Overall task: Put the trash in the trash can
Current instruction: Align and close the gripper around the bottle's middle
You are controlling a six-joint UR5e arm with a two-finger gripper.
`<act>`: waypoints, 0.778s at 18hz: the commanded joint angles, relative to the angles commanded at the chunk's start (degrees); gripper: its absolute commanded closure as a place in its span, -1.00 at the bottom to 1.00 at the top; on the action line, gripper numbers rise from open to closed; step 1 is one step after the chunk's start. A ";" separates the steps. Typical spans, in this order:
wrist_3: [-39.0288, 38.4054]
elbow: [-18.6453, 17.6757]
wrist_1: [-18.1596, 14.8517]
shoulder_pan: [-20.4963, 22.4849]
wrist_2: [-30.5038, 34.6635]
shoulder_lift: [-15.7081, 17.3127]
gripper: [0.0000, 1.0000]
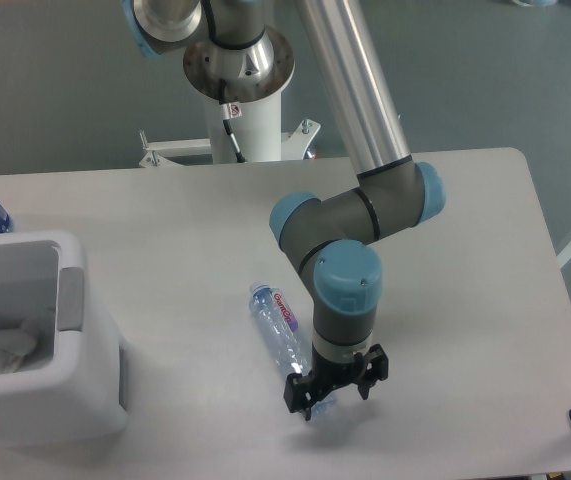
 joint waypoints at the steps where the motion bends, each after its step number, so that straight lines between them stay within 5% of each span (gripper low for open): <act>1: 0.00 -0.09 -0.09 0.00 0.00 -0.26 -1.00; 14: 0.00 -0.97 -0.18 -0.26 0.18 -1.06 -0.92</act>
